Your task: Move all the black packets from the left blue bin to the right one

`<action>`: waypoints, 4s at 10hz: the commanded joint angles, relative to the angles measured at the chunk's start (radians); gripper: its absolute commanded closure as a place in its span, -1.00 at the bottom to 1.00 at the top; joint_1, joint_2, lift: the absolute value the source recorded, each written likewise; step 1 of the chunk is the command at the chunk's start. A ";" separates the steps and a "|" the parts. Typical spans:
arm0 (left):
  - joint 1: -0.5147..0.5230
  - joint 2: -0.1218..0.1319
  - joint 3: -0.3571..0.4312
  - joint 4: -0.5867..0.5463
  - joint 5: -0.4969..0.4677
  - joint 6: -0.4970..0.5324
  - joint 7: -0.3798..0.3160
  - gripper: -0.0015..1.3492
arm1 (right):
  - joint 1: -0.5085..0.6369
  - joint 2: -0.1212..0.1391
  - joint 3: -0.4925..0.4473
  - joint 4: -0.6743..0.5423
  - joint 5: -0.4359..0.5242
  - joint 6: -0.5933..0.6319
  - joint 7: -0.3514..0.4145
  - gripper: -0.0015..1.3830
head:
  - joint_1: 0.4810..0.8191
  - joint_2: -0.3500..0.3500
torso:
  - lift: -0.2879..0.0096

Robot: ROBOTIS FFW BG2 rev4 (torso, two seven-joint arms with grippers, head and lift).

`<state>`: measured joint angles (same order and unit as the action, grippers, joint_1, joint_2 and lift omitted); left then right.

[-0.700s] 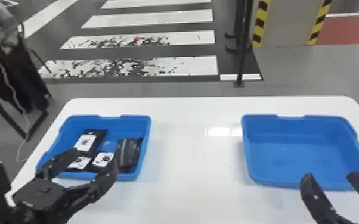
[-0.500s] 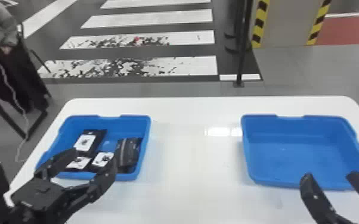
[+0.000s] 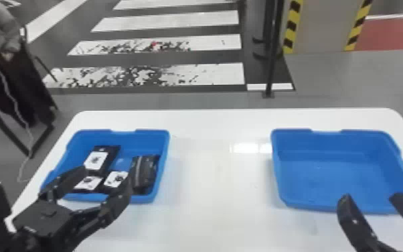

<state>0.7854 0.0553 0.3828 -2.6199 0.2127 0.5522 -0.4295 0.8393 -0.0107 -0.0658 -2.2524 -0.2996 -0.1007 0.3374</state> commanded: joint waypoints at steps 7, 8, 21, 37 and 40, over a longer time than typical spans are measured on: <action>-0.130 0.001 0.030 0.076 -0.083 0.157 0.005 -0.76 | 0.000 0.000 0.002 0.005 -0.005 0.000 0.002 -0.81 | 0.27 0.46 | -0.10; -0.160 0.004 0.040 0.096 -0.089 0.164 0.005 -0.76 | 0.000 0.000 0.002 0.005 -0.007 0.000 0.002 -0.81 | 0.27 0.53 | -0.10; -0.722 0.153 -0.177 0.653 -0.109 0.562 -0.028 -0.76 | 0.000 0.000 0.006 0.010 -0.009 0.000 0.002 -0.81 | 0.27 0.47 | -0.10; -0.525 0.149 -0.104 0.361 0.003 0.447 -0.163 0.79 | -0.025 0.000 0.008 -0.002 -0.033 0.052 0.032 -0.81 | 0.27 0.42 | -0.10; -0.484 0.149 -0.211 0.331 0.140 0.442 -0.218 0.79 | -0.145 -0.008 0.008 0.059 -0.141 0.322 0.167 -0.81 | 0.27 0.17 | -0.10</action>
<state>0.3008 0.2040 0.1920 -2.2872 0.3352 0.9951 -0.6472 0.7249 -0.0152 -0.0578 -2.2177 -0.4121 0.1669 0.5035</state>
